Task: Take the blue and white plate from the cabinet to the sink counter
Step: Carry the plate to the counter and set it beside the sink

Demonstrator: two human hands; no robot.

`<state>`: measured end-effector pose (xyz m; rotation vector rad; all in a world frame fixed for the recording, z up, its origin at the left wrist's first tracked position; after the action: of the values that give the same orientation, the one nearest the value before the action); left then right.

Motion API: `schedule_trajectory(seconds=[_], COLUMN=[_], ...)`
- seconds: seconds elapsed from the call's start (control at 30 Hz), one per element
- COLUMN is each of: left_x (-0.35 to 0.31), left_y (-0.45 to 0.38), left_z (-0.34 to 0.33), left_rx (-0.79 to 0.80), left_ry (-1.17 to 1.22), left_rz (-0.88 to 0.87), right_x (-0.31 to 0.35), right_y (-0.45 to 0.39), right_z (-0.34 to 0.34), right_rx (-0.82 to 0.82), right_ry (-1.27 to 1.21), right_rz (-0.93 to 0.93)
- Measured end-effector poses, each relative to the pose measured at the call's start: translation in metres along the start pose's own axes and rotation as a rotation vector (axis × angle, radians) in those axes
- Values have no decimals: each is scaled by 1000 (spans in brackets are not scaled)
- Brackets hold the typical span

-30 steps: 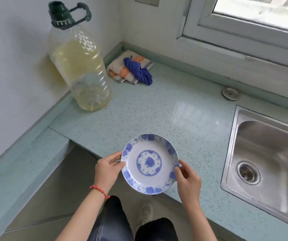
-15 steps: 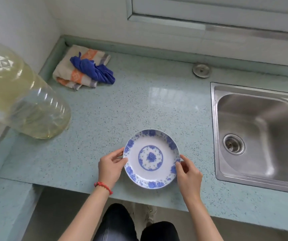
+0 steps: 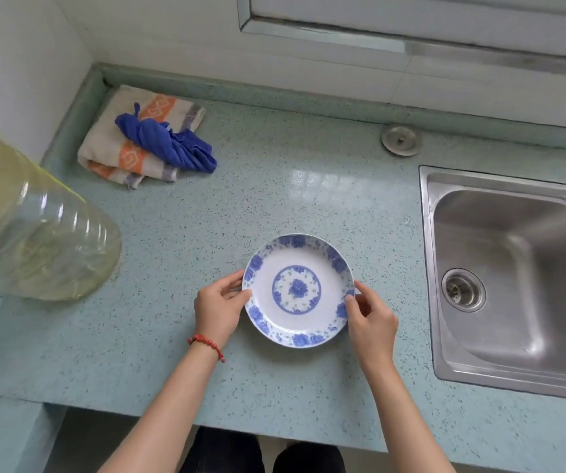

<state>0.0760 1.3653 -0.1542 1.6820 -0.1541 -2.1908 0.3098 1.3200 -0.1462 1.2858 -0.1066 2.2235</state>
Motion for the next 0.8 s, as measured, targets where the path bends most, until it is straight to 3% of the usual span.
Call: schedule_trajectory(seconds=[0.5, 0.8], left_x=[-44, -50], left_y=[-101, -112], left_z=[-25, -30], left_rx=[12, -1], left_ry=[21, 44], left_rz=[-26, -24], right_x=[44, 48], right_y=[-99, -106], right_z=[-29, -34], right_rx=[18, -7], right_ry=[-69, -105], right_rz=[-26, -56])
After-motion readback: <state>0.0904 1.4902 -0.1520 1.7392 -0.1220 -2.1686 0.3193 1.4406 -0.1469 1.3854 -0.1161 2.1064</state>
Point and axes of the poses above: each hand's wrist, its own y-axis away from the middle knuckle, its own z-axis out of the back of the hand, x = y × z, the point moved 3 cm from there along -y, towards the middle knuckle, and after that the axes turned 2 degrees about -z, right-handed, at the moved point
